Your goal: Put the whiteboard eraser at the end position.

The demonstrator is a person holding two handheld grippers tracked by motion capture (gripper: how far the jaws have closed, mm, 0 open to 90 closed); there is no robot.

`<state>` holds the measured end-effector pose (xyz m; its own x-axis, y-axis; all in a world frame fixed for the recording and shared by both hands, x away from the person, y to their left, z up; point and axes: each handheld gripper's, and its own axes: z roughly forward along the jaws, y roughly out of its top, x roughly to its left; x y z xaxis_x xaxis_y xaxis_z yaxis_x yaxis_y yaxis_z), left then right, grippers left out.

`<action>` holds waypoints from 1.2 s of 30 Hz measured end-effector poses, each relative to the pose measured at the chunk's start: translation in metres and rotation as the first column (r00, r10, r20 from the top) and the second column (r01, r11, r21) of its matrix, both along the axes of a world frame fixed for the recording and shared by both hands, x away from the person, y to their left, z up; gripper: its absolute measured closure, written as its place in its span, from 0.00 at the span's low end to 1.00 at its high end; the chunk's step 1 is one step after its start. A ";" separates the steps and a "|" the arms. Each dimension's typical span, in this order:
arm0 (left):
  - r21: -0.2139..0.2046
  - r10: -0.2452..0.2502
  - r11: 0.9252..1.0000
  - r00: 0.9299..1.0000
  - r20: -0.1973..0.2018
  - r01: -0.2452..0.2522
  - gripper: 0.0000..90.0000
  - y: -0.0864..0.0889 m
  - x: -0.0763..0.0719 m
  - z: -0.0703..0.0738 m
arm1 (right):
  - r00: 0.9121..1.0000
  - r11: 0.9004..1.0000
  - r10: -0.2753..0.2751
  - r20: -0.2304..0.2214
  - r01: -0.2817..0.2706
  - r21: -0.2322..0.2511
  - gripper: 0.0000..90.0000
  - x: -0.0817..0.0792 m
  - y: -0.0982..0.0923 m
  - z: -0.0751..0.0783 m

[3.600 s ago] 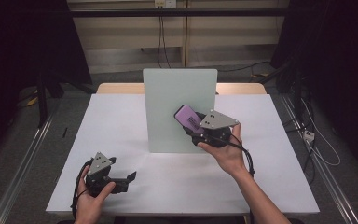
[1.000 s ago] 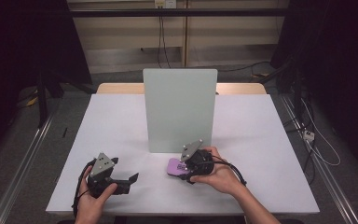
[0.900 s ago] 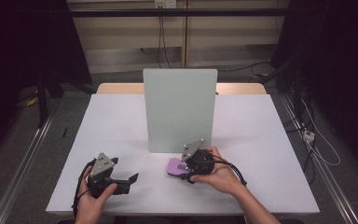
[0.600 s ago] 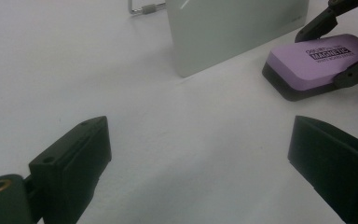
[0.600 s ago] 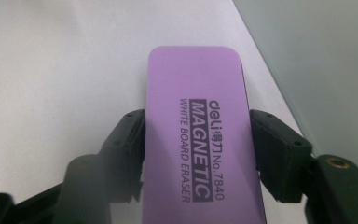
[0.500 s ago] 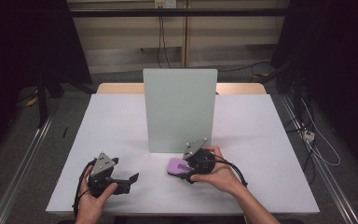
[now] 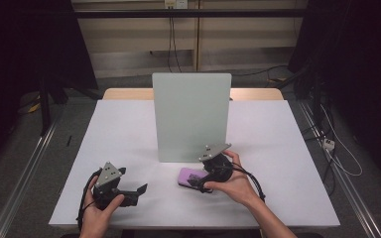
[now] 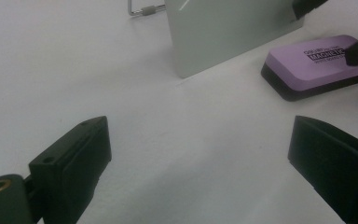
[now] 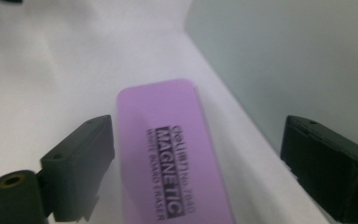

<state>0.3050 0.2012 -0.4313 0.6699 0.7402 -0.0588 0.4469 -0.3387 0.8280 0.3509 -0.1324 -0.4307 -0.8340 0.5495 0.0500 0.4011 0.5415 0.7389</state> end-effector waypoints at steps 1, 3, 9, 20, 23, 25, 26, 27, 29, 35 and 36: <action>-0.003 0.000 1.000 1.000 0.000 0.000 0.07 0.000 0.000 0.000 | 1.000 1.000 -0.024 -0.001 0.024 0.015 0.09 0.001 -0.002 0.001; 0.005 -0.007 1.000 1.000 0.004 0.007 0.07 0.001 -0.001 0.000 | 0.999 0.998 -0.052 0.001 0.051 0.037 0.08 0.001 -0.006 0.003; 0.002 -0.002 1.000 1.000 0.009 0.002 0.07 0.001 -0.001 0.001 | 0.993 0.991 -0.119 0.015 0.117 0.070 0.08 -0.001 -0.014 0.009; -0.004 0.017 1.000 1.000 0.009 -0.017 0.06 0.001 0.000 0.001 | 0.968 0.968 -0.240 0.067 0.234 0.088 0.08 -0.012 -0.039 0.016; -0.009 0.020 1.000 1.000 0.013 -0.019 0.06 0.002 0.000 0.002 | 0.960 0.958 -0.272 0.070 0.264 0.112 0.08 -0.016 -0.048 0.017; -0.010 0.022 1.000 1.000 0.020 -0.021 0.06 0.003 0.000 0.002 | 0.951 0.949 -0.300 0.075 0.290 0.127 0.08 -0.019 -0.055 0.018; -0.016 0.026 1.000 0.999 0.018 -0.026 0.06 0.004 0.000 0.003 | 0.948 0.945 -0.309 0.076 0.298 0.134 0.08 -0.020 -0.058 0.018; -0.018 0.026 1.000 0.999 0.023 -0.026 0.06 0.004 0.000 0.003 | 0.945 0.942 -0.316 0.078 0.303 0.141 0.08 -0.022 -0.062 0.019; -0.021 0.034 0.999 0.999 0.019 -0.034 0.06 0.004 0.000 0.003 | 0.938 0.934 -0.336 0.081 0.321 0.156 0.08 -0.024 -0.067 0.019; -0.039 0.056 0.998 0.998 0.031 -0.055 0.05 0.009 0.000 0.005 | 0.913 0.911 -0.395 0.103 0.375 0.170 0.08 -0.030 -0.084 0.019; -0.043 0.061 0.997 0.998 0.030 -0.059 0.05 0.009 0.000 0.005 | 0.908 0.906 -0.406 0.107 0.385 0.175 0.08 -0.032 -0.088 0.018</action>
